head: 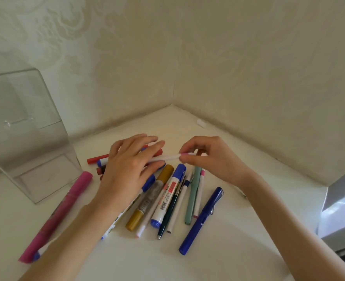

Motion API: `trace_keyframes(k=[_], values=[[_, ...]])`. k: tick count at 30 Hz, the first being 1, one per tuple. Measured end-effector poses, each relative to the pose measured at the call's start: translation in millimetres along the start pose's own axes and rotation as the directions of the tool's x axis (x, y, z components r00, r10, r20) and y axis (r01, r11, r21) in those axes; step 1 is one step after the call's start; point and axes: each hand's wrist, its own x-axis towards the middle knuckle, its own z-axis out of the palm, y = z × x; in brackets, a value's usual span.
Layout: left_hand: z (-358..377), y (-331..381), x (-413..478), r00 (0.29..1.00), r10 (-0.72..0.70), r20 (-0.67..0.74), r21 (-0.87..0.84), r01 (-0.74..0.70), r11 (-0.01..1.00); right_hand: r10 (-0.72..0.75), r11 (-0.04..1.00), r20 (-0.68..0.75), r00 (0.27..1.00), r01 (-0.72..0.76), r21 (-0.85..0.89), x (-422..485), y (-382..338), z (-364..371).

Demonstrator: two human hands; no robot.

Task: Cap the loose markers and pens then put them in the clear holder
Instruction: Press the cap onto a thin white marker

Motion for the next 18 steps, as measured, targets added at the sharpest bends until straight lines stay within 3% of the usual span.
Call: trace_keyframes(k=[3, 6, 8, 12, 14, 18], values=[[-1.4, -0.1, -1.2, 0.999, -0.014, 0.028, -0.05, 0.016, 0.999, -0.003, 0.998, 0.024, 1.0, 0.002, 0.059, -4.1, 0.0, 1.0], [-2.3, 0.4, -2.0, 0.994, -0.085, 0.071, -0.147, 0.094, 0.985, 0.101, 0.987, -0.176, 0.979, -0.077, 0.139, -6.2, 17.4, -24.5], [-0.9, 1.2, -3.0, 0.989, -0.135, 0.056, -0.165, 0.143, 0.976, 0.236, 0.972, -0.257, 0.937, -0.226, 0.069, -11.6, 34.7, -48.7], [2.6, 2.8, -4.9, 0.984, -0.175, 0.034, -0.193, 0.178, 0.965, 0.448, 0.871, -0.116, 0.886, -0.462, -0.168, -33.4, 57.6, -59.8], [3.6, 4.5, -6.4, 0.985, -0.171, 0.039, -0.198, 0.175, 0.964, 0.45, 0.848, -0.133, 0.883, -0.469, -0.248, -38.5, 60.9, -51.2], [3.7, 5.9, -8.2, 0.987, -0.158, 0.037, -0.214, 0.162, 0.963, 0.414, 0.861, -0.162, 0.896, -0.443, -0.248, -31.8, 59.0, -39.7]])
